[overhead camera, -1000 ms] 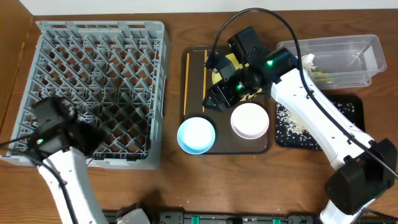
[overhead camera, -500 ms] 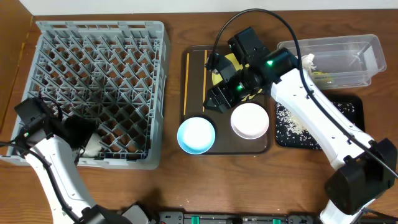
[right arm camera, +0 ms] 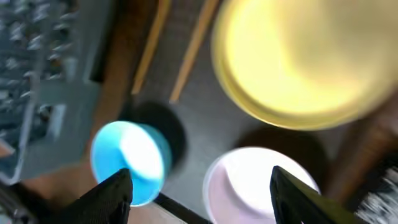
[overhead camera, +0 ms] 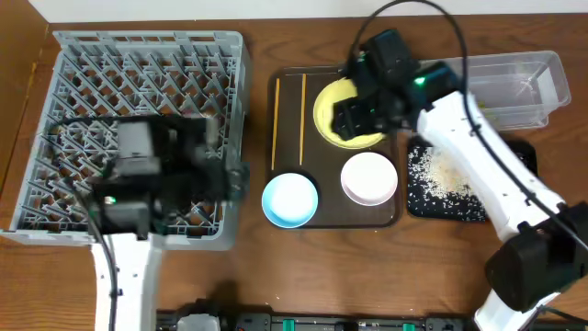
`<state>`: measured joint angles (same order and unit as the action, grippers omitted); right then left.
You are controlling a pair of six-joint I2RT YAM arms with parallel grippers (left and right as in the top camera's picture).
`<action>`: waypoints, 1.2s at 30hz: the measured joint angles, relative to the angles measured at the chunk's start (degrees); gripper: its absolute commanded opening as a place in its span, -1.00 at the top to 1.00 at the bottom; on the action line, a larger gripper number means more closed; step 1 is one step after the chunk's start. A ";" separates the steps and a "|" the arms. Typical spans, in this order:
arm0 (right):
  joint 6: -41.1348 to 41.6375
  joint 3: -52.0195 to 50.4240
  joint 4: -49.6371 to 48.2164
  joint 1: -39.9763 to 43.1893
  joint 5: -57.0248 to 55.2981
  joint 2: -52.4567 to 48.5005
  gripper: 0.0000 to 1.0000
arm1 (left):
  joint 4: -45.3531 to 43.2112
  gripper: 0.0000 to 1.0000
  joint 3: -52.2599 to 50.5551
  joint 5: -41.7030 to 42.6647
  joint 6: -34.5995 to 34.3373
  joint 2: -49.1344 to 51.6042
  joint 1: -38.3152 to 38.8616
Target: Sort waste into correct bins and load items into the dishwasher
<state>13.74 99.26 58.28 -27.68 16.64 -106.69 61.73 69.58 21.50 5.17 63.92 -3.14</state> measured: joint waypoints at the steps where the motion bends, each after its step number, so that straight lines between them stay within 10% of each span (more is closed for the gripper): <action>1: 0.37 0.00 0.59 1.07 -0.39 0.00 -0.38 | -0.02 -0.98 0.00 -1.05 0.83 -0.37 2.84; 10: -2.29 -0.22 3.50 0.94 -4.94 3.13 -0.20 | 0.20 -0.97 0.00 -5.38 2.43 0.04 9.60; 13: -4.98 -0.39 2.82 -5.03 -10.43 10.88 -0.99 | 0.20 -0.97 0.00 -5.40 2.43 0.17 9.60; 23: -10.62 0.13 5.60 -14.45 -21.20 27.23 -0.99 | 0.20 -0.97 0.00 -5.40 2.43 0.17 9.60; 36: -13.07 -6.78 -4.04 -3.65 -25.18 37.18 -0.99 | 0.22 -0.96 0.00 -5.40 2.43 0.17 9.60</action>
<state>0.67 92.49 54.24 -31.33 -8.54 -69.52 61.95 69.58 16.10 7.60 64.10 6.46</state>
